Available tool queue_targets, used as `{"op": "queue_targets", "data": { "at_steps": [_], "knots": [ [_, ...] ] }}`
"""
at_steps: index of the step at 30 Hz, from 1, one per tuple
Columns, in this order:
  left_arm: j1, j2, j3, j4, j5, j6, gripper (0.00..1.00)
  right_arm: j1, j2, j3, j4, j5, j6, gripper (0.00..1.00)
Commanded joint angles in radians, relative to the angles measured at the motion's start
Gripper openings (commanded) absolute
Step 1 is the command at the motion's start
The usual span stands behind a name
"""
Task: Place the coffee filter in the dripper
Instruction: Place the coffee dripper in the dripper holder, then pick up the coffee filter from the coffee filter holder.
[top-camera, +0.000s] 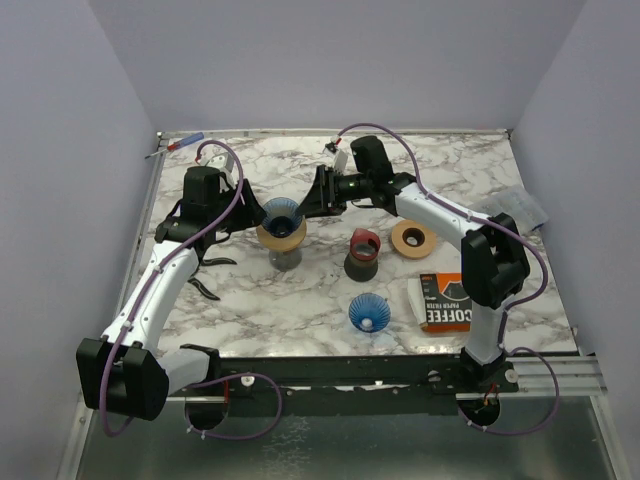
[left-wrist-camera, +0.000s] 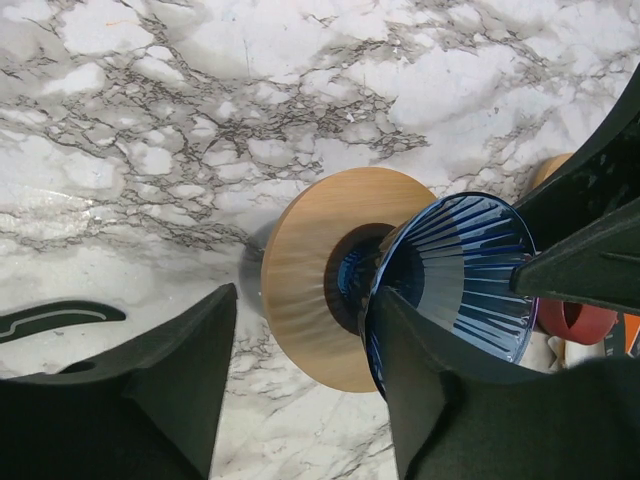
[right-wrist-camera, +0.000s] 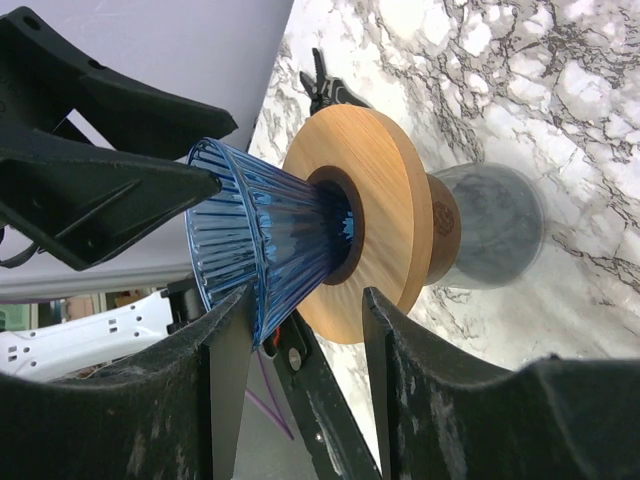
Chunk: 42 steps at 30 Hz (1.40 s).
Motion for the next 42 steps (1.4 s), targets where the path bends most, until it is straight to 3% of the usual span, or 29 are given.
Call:
{"op": "queue_targets", "data": {
  "at_steps": [1, 4, 10, 17, 24, 42],
  "knots": [
    [0.005, -0.012, -0.001, 0.016, -0.016, 0.007, 0.65, 0.008, -0.035, 0.022, 0.016, 0.014, -0.025, 0.52],
    [0.005, -0.034, 0.016, 0.016, -0.021, 0.013, 0.75, 0.007, -0.1, 0.008, -0.015, 0.09, -0.078, 0.54],
    [0.005, -0.096, 0.035, 0.019, -0.035, 0.047, 0.99, 0.007, -0.243, -0.055, -0.023, 0.204, -0.14, 0.7],
    [0.004, -0.172, 0.005, 0.022, -0.047, 0.084, 0.99, 0.002, -0.357, -0.145, -0.051, 0.284, -0.165, 0.77],
    [0.005, -0.232, -0.056, 0.016, 0.009, 0.072, 0.99, -0.043, -0.428, -0.232, -0.129, 0.371, -0.201, 0.77],
    [0.005, -0.369, -0.1, -0.008, 0.213, 0.051, 0.99, -0.382, -0.699, -0.561, -0.187, 0.298, -0.24, 0.77]
  ]
}}
